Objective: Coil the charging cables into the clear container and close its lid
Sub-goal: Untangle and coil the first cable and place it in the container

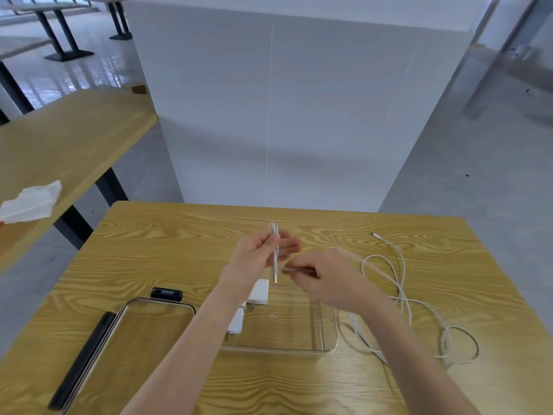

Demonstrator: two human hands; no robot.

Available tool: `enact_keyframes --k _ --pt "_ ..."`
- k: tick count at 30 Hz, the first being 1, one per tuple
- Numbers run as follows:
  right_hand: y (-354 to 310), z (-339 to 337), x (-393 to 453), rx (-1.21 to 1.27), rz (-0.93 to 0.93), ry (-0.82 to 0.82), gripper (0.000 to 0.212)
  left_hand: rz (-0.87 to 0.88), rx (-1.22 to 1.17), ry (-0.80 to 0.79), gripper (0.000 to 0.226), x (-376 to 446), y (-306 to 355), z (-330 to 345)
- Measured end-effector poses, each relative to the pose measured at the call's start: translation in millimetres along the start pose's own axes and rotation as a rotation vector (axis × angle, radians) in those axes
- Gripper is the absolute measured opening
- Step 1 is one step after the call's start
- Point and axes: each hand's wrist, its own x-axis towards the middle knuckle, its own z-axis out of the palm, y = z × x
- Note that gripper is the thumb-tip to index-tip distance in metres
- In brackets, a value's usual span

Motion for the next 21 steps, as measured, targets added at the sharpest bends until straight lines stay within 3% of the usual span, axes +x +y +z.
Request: enact_keyframes --k 4,7,12,17,21 --pt "0.3 -20.4 7.7 0.174 0.004 0.068 0.010 -0.016 0.184 -0.112 0.028 -8.4 1.6 3.9" --pt "4.4 -28.5 13.8 0.419 0.025 0.146 0.005 -0.006 0.152 -0.174 0.032 -13.2 7.3 9.1" --pt "17.9 -34.5 22.8 0.704 0.074 0.259 0.012 -0.072 -0.034 -0.155 0.029 -10.3 16.6 7.0" --pt "29.3 -15.3 30.2 1.031 0.104 0.270 0.010 -0.141 -0.217 -0.372 0.025 -4.5 24.6 0.0" --pt "30.3 6.9 36.7 1.167 0.136 0.290 0.016 -0.114 -0.474 -0.394 0.023 -1.4 29.9 2.5"
